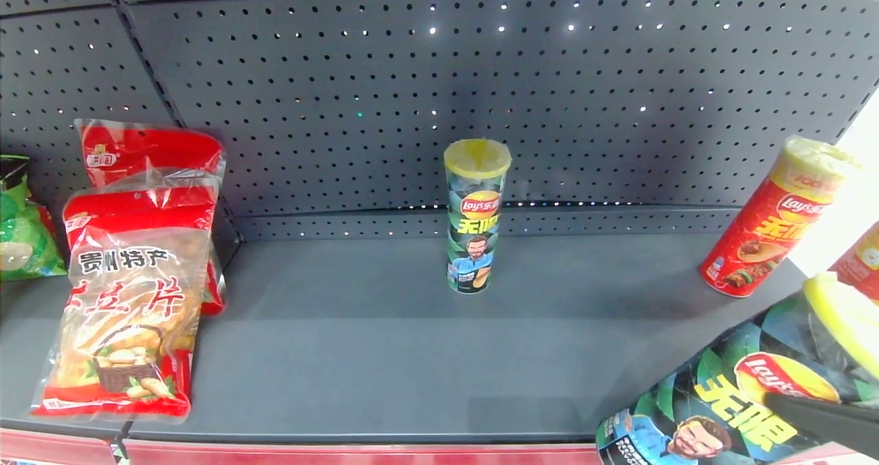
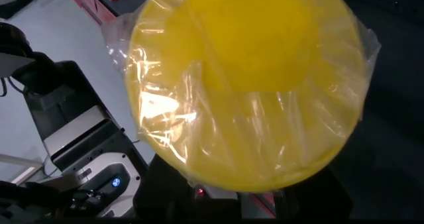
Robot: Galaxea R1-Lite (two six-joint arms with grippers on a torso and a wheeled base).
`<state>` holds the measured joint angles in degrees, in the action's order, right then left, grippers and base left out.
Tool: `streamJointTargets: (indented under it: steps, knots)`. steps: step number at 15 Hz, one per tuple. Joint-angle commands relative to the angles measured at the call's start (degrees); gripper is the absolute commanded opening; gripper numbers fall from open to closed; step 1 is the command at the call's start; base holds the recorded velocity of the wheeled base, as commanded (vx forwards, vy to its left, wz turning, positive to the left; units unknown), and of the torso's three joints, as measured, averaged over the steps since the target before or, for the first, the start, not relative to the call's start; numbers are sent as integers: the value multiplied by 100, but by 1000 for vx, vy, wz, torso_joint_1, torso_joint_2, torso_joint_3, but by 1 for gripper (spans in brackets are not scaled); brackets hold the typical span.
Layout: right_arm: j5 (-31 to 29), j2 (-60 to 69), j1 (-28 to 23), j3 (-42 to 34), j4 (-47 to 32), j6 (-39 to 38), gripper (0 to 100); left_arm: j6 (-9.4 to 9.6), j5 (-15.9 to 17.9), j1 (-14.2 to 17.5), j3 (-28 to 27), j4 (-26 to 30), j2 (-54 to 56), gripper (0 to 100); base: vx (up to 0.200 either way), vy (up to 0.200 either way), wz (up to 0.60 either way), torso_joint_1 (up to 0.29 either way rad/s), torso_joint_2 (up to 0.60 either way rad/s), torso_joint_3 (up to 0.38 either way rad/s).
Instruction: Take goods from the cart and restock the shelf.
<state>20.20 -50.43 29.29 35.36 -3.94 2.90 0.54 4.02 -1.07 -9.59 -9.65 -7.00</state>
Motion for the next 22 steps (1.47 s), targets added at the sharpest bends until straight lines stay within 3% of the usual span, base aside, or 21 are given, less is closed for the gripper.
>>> streamJointTargets:
  steps: [1,2,3,4,5,6,7,8,10,11,12,14,15,19,20,21,22]
  knots:
    - [2,-2,-3,23,7,9,0,-1108,345,-411,-1888,-1724,-4266,100,0,0,0,0,0,0]
    - [-7,-10,-3,41,7,9,0,-1117,679,-367,-1844,-2005,-4952,100,0,0,0,0,0,0]
    - [-7,-19,-3,102,7,0,0,-1108,846,-95,-1871,-2163,-5954,100,0,0,0,0,0,0]
    - [2,-37,-3,155,7,0,0,-1029,942,-86,-1941,-2313,-6525,100,0,0,0,0,0,0]
    - [2,-37,-3,172,7,0,0,-783,1109,-121,-2143,-2436,-6973,100,0,0,0,0,0,0]
    - [2,-63,-3,199,7,0,0,-273,1382,-200,-2468,-2453,-7465,100,0,0,0,0,0,0]
    - [2,-63,-55,208,16,0,0,201,1874,-288,-2583,-2453,-7808,100,0,0,0,0,0,0]
    - [2,-72,-117,234,16,0,0,535,2560,-297,-2486,-2462,-8089,100,0,0,0,0,0,0]
    - [2,-107,-126,331,7,0,0,878,3386,-271,-2328,-2533,-8406,100,0,0,0,0,0,0]
    - [2,-177,-196,471,7,0,0,966,3887,-253,-2416,-2603,-8740,100,0,0,0,0,0,0]
    - [10,-257,-240,524,16,0,0,1027,4177,-183,-2583,-2691,-9030,100,0,0,0,0,0,0]
    - [10,-327,-249,594,16,0,0,1027,4423,-165,-2706,-2928,-9390,100,0,0,0,0,0,0]
    - [10,-353,-249,621,16,0,0,1027,4722,-165,-2767,-3139,-9671,100,0,0,0,0,0,0]
    - [10,-406,-284,603,16,0,0,1036,4774,-411,-3699,-3209,-10524,100,0,0,0,0,0,0]
    - [10,-432,-284,603,16,0,0,1027,4766,-701,-4068,-3227,-10770,100,0,0,0,0,0,0]
    - [10,-432,-284,603,16,0,0,1019,4757,-736,-4094,-3236,-10779,100,0,0,0,0,0,0]
    - [10,-441,-284,594,16,0,0,913,4695,-1097,-4323,-3350,-10893,100,0,0,0,0,0,0]
